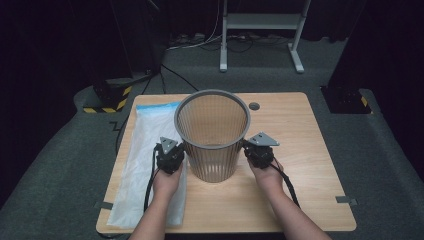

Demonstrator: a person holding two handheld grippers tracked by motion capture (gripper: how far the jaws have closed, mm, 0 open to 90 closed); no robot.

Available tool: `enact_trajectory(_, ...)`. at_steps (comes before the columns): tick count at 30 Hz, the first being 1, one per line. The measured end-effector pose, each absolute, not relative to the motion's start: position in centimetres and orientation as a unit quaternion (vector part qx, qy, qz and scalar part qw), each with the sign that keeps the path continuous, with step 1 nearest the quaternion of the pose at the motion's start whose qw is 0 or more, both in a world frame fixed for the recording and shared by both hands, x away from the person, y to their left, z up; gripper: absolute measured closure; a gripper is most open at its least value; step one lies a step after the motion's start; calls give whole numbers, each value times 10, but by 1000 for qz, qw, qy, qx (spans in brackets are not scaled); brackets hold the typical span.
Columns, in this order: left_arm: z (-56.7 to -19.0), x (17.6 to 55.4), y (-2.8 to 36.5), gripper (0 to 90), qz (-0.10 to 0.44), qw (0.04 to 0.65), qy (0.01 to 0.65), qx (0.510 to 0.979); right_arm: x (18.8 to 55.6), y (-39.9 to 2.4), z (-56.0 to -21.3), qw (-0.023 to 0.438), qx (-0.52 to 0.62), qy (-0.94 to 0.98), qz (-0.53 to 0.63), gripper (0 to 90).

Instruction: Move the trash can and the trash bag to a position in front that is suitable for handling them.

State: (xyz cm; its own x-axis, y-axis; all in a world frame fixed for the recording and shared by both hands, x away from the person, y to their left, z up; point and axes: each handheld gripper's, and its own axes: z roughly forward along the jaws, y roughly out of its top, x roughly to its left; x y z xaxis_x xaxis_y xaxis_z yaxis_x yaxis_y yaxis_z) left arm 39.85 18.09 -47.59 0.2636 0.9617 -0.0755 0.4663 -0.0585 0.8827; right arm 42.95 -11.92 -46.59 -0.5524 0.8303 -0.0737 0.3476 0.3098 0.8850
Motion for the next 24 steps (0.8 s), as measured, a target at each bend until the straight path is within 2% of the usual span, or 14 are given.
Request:
enact_trajectory(1,-476,398,181,891,287,430,534,669,429,-118,-466,273,389,760,444,880)
enact_trajectory(2,-476,398,182,869,291,429,532,670,430,-119,-467,272,394,757,445,834)
enact_trajectory(3,-476,398,182,869,291,428,533,669,430,-119,-467,272,394,757,445,834)
enact_trajectory(6,-477,398,188,765,300,414,534,673,433,-123,-467,266,402,755,445,734)
enact_trajectory(8,-480,396,195,724,308,400,538,675,433,-127,-467,268,409,752,442,708)
enact_trajectory(14,-484,381,219,615,322,362,551,680,433,-130,-470,264,407,756,439,705)
enact_trajectory(16,-485,375,225,563,328,336,558,685,432,-126,-471,259,405,758,441,728)
enact_trajectory(19,-486,366,234,521,319,317,565,691,428,-118,-471,267,402,758,438,826)
enact_trajectory(24,-494,355,241,424,302,302,571,701,426,-109,-476,260,396,766,434,789)
